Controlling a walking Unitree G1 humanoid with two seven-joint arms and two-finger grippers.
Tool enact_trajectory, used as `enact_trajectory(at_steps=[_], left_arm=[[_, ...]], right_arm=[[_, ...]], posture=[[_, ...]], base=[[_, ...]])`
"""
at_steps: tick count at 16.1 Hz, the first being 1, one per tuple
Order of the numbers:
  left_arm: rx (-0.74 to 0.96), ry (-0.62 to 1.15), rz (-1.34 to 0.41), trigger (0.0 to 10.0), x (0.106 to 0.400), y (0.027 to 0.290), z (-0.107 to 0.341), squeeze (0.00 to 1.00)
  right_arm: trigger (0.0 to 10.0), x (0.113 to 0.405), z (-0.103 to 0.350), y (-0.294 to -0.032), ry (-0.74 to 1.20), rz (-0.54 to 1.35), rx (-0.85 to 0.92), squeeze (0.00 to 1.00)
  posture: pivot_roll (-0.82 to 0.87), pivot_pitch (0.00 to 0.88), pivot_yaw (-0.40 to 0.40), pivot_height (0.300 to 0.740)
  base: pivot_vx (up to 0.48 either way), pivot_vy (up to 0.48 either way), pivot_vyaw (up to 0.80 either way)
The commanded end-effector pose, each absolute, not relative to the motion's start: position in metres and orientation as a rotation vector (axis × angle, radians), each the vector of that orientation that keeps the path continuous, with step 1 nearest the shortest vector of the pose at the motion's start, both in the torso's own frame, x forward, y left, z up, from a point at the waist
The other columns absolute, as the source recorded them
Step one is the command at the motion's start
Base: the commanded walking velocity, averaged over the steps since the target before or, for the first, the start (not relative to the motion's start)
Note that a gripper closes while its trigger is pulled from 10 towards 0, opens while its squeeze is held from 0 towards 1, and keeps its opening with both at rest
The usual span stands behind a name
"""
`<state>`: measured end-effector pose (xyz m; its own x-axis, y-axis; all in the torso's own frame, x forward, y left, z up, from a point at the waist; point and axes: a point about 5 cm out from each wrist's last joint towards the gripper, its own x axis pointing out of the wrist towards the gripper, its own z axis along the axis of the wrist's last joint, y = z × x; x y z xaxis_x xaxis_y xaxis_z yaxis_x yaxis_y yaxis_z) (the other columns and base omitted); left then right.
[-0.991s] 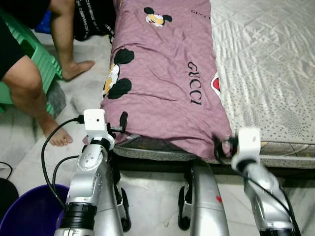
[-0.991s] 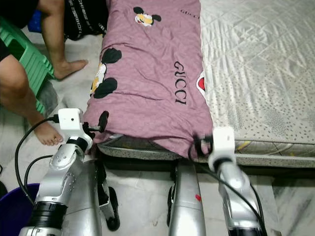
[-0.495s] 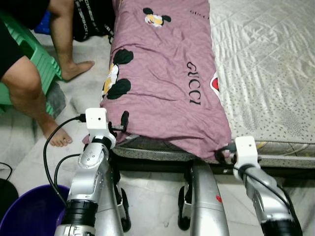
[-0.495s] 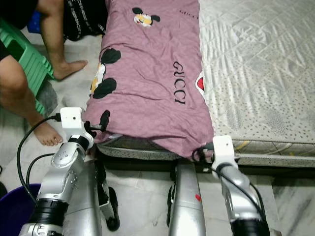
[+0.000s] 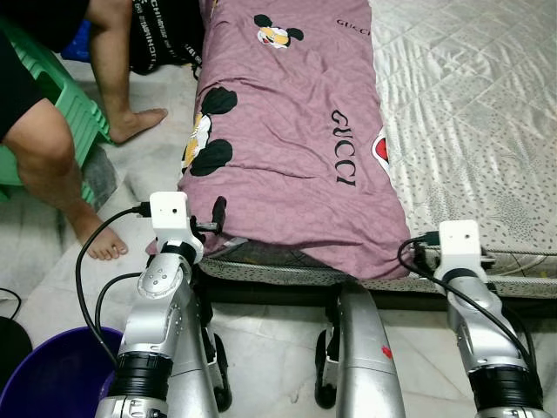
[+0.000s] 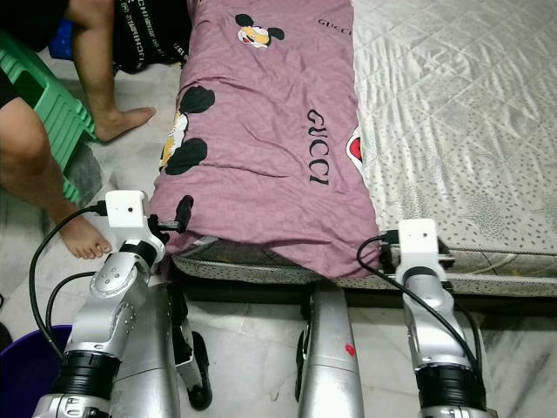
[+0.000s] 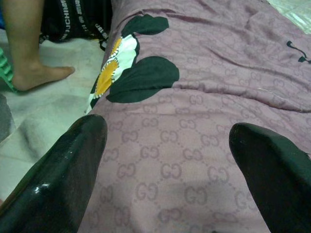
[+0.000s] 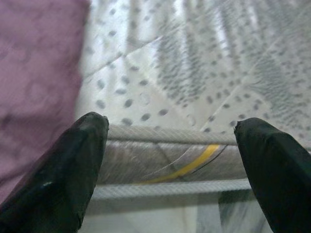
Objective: Clean up the room
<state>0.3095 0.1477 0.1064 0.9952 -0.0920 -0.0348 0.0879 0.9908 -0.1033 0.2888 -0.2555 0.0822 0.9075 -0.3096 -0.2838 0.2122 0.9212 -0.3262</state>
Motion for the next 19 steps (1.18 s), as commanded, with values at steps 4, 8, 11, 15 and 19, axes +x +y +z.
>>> enact_trajectory(at_steps=[4,8,11,15,19], left_arm=[[-0.095,0.029,-0.08,10.0,0.31,0.151,0.107,0.0],[-0.102,0.025,-0.076,10.0,0.311,0.151,0.106,0.0],[-0.097,0.019,-0.084,10.0,0.314,0.151,0.108,0.0],[-0.098,0.005,-0.095,10.0,0.319,0.148,0.112,0.0],[-0.107,0.012,-0.101,10.0,0.317,0.143,0.108,0.0]], right_arm=[[10.0,0.304,0.126,-0.236,0.03,-0.255,-0.168,1.0],[10.0,0.316,0.143,-0.176,-0.106,-0.043,0.015,0.0],[10.0,0.316,0.143,-0.163,-0.131,0.002,0.051,0.0],[10.0,0.326,0.151,-0.153,-0.171,0.033,0.076,0.0],[10.0,0.331,0.151,-0.146,-0.174,0.052,0.083,0.0]], posture=[[-0.03,0.184,0.003,0.554],[-0.03,0.138,0.025,0.554],[-0.02,0.132,0.033,0.554],[-0.03,0.127,0.032,0.588],[-0.02,0.129,0.025,0.647]], base=[[0.0,0.0,0.0],[0.0,0.0,0.0],[0.0,0.0,0.0],[0.0,0.0,0.0],[0.0,0.0,0.0]])
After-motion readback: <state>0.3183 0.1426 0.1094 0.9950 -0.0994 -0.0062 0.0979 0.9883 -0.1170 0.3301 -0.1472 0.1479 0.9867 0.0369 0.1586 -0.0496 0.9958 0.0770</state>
